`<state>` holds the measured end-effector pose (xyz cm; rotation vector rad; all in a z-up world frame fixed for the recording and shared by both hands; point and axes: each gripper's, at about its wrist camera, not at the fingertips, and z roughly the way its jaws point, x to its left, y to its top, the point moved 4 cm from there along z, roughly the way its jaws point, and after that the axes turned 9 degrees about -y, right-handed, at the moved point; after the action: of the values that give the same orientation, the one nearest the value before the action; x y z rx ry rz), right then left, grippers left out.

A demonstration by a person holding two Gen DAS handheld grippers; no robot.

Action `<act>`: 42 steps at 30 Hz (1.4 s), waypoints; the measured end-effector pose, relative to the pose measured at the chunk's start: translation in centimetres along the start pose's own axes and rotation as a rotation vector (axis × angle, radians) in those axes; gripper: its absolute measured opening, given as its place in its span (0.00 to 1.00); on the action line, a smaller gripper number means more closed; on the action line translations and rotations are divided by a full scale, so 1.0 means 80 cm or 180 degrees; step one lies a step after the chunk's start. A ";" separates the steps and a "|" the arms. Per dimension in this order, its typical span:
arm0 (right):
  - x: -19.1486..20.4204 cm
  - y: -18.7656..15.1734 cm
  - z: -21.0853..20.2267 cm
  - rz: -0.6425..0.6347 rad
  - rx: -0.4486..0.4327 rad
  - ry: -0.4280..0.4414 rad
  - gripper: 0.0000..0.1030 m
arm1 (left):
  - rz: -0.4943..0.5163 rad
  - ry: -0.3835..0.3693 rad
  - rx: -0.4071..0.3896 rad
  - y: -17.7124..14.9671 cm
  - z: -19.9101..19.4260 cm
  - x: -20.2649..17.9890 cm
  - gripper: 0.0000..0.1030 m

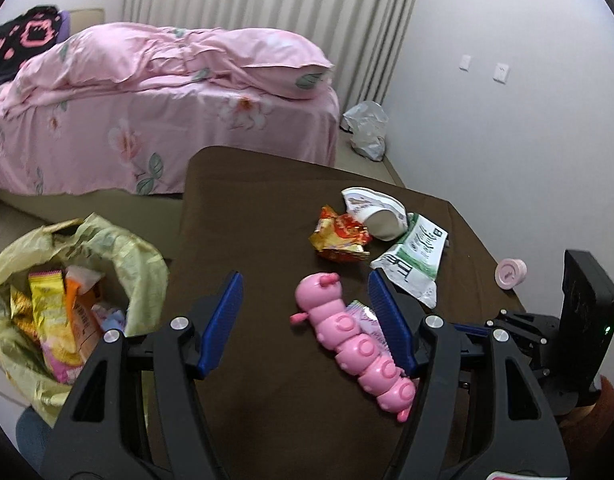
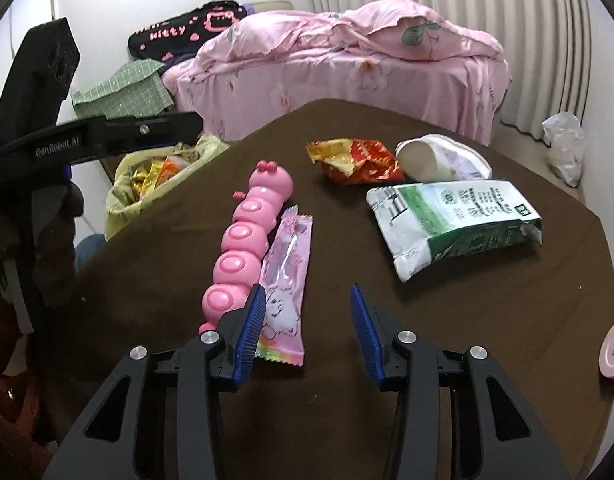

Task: Collect trash
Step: 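Move both open tools back over the remaining items on the table, then grasp the white paper cup with the left tool and lift it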

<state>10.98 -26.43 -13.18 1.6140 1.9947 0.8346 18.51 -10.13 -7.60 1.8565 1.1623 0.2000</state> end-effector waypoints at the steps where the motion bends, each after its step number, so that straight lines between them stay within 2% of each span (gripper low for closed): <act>1: -0.002 0.001 -0.001 0.0023 -0.0015 0.0006 0.40 | 0.0036 -0.0024 0.0012 0.003 0.004 -0.004 0.60; 6: -0.020 -0.002 -0.006 0.0077 -0.0083 -0.0180 0.40 | 0.0473 -0.0274 0.0295 0.032 0.069 -0.031 0.60; 8: -0.032 -0.001 -0.012 0.0132 -0.0130 -0.0249 0.40 | 0.0592 -0.0184 0.0460 0.045 0.106 -0.032 0.60; 10: -0.051 0.004 -0.019 0.0238 -0.0231 -0.0354 0.40 | 0.0556 -0.0102 0.0533 0.056 0.132 -0.027 0.60; 12: -0.073 0.010 -0.024 0.0315 -0.0317 -0.0470 0.40 | 0.0447 -0.0061 0.0517 0.066 0.144 -0.023 0.60; 16: -0.129 0.019 -0.037 0.0370 -0.0443 -0.1032 0.40 | 0.0443 -0.0161 0.0437 0.075 0.152 -0.036 0.60; 22: -0.244 -0.006 -0.070 0.0928 -0.0457 -0.1476 0.40 | 0.0588 -0.0260 0.0465 0.074 0.164 -0.056 0.60; 26: -0.289 -0.040 -0.082 0.1263 -0.0348 -0.1478 0.40 | 0.0569 -0.0330 0.0475 0.075 0.172 -0.062 0.60; 29: -0.286 -0.050 -0.079 0.1258 -0.0316 -0.1446 0.40 | 0.0609 -0.0407 0.0515 0.079 0.185 -0.072 0.63; 31: -0.276 -0.051 -0.073 0.1176 -0.0324 -0.1437 0.40 | 0.0636 -0.0404 0.0631 0.082 0.204 -0.077 0.63; 34: -0.260 -0.048 -0.065 0.1125 -0.0338 -0.1348 0.40 | 0.0361 -0.0437 0.0925 0.083 0.241 -0.067 0.65; 38: -0.242 -0.042 -0.065 0.1066 -0.0395 -0.1260 0.40 | -0.0023 -0.0363 0.1269 0.081 0.277 -0.052 0.66; 40: -0.235 -0.040 -0.068 0.1029 -0.0413 -0.1231 0.40 | -0.0143 -0.0347 0.1356 0.077 0.281 -0.049 0.53; 41: -0.232 -0.040 -0.069 0.1014 -0.0419 -0.1223 0.40 | -0.0166 -0.0352 0.1350 0.075 0.279 -0.047 0.35; 42: -0.227 -0.039 -0.071 0.0985 -0.0432 -0.1209 0.40 | -0.0200 -0.0405 0.1315 0.073 0.275 -0.047 0.27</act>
<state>9.02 -45.54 -11.85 1.8653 1.4231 0.6882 32.27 -27.22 -14.63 2.1479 1.2374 -0.2074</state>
